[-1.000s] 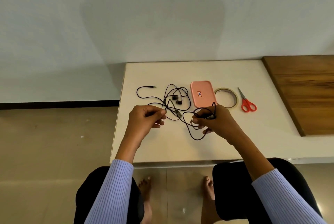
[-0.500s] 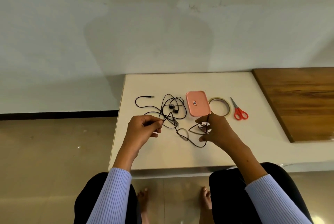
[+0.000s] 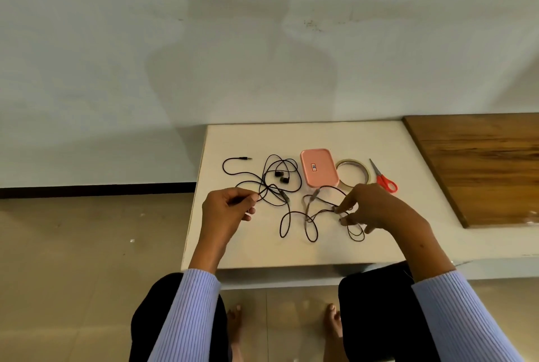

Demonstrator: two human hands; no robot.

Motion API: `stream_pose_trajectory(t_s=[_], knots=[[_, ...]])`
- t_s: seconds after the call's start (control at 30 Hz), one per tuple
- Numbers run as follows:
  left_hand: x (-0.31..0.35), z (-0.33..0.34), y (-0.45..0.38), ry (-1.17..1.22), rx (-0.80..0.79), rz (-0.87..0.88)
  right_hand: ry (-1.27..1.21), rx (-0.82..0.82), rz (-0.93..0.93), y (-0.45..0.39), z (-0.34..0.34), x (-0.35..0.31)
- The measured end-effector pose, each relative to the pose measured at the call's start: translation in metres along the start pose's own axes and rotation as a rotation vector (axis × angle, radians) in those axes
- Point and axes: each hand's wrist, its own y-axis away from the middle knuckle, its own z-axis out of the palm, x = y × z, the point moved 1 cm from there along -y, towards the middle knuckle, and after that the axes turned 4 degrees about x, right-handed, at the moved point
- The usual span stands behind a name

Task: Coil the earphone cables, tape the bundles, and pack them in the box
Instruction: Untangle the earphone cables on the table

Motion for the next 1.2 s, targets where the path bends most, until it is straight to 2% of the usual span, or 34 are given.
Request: stream_pose_trajectory(t_s=[0.07,0.13,0.2,0.27,0.33,0.43,0.53,0.63,0.83,1.0,1.07,1.2], knots=[[0.000,0.000,0.000,-0.022,-0.018,0.011,0.054,0.094,-0.035,0.006,-0.003,-0.005],[0.000,0.001,0.000,-0.053,-0.058,0.029,0.108,0.342,-0.087,0.010,-0.002,-0.010],[0.002,0.004,0.000,-0.113,-0.122,0.055,-0.073,0.552,-0.221,0.012,0.007,-0.021],[0.005,0.007,0.001,-0.181,-0.197,0.078,-0.298,0.547,-0.444,0.011,0.023,-0.037],[0.007,0.011,0.003,-0.216,-0.263,0.089,-0.297,0.447,-0.638,0.006,0.043,-0.051],[0.011,0.013,0.004,-0.192,-0.290,0.084,-0.267,0.447,-0.734,-0.002,0.063,-0.058],[0.013,0.014,0.001,-0.055,-0.238,0.021,-0.417,0.493,-0.695,-0.006,0.062,-0.057],[0.015,0.013,-0.004,0.017,-0.217,0.015,-0.538,0.430,-0.655,-0.010,0.051,-0.054],[0.013,0.014,-0.009,0.040,-0.162,0.042,-0.552,0.305,-0.539,-0.016,0.032,-0.040],[0.005,0.002,-0.016,0.079,-0.022,0.052,-0.574,0.349,-0.430,-0.021,0.016,-0.011],[-0.001,-0.001,-0.017,0.002,0.003,0.074,-0.563,0.366,-0.404,-0.022,0.017,-0.008],[-0.011,-0.003,-0.018,-0.440,0.077,0.262,-0.463,0.462,-0.381,-0.024,0.030,-0.015]])
